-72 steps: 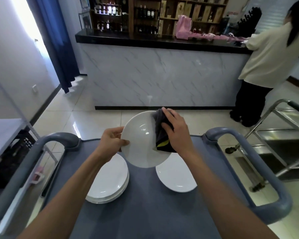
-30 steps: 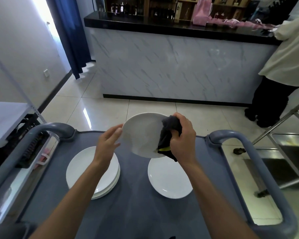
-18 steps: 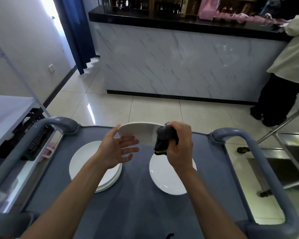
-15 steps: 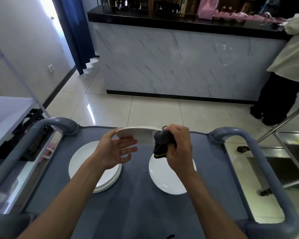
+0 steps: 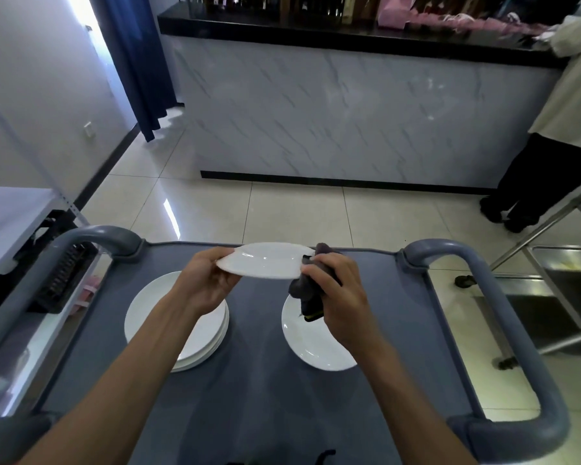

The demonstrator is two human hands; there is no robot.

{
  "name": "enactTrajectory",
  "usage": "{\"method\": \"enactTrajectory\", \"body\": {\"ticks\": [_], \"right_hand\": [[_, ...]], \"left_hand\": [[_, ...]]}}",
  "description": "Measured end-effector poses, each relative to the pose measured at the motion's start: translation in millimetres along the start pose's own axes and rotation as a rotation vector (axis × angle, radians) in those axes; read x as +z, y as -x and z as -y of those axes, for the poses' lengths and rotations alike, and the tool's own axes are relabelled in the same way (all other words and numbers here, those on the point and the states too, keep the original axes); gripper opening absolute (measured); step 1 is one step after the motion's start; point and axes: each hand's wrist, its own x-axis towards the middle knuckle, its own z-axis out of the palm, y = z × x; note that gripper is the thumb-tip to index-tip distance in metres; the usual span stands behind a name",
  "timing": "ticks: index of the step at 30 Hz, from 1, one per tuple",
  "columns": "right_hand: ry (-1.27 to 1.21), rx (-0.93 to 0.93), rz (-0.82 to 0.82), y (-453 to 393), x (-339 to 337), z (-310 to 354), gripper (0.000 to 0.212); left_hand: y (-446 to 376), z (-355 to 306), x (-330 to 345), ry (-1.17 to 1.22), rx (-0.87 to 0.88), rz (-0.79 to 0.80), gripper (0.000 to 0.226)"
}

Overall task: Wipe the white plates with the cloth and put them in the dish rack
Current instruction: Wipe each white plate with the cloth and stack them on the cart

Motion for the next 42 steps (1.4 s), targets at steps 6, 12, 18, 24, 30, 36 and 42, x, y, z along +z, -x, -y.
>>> {"method": "enactTrajectory", "body": {"ticks": [6, 12, 18, 24, 30, 36, 42], "right_hand": [[0.027, 0.013, 0.133, 8.5, -3.9, -14.3, 0.043], [-0.045, 0.167, 0.139, 2.4, 0.9, -2.6, 0.044], [-0.181, 0.306, 0.115, -19.1, 14.7, 19.1, 0.052], [-0.265, 0.424, -0.089, -26.9, 29.9, 31.6, 0.048], [-0.296, 0.476, -0.272, -53.5, 33.6, 32.8, 0.041], [-0.255, 0.35, -0.25, -88.4, 28.7, 29.8, 0.032], [-0.268, 0.325, -0.062, -104.4, 25.7, 21.0, 0.027]], "left_hand": [[0.7, -2.5, -4.7, -0.055, 0.026, 0.022, 0.024], [0.8, 3.0, 1.9, -0.198, 0.211, 0.088, 0.027], [7.4, 9.9, 19.3, -0.33, 0.288, 0.097, 0.027], [15.5, 17.2, 29.5, -0.503, 0.353, 0.114, 0.033], [19.7, 28.8, 28.7, -0.684, 0.352, 0.174, 0.034], [21.4, 35.1, 28.2, -0.769, 0.335, 0.272, 0.04], [22.1, 31.6, 20.3, -0.769, 0.362, 0.282, 0.037]]}}
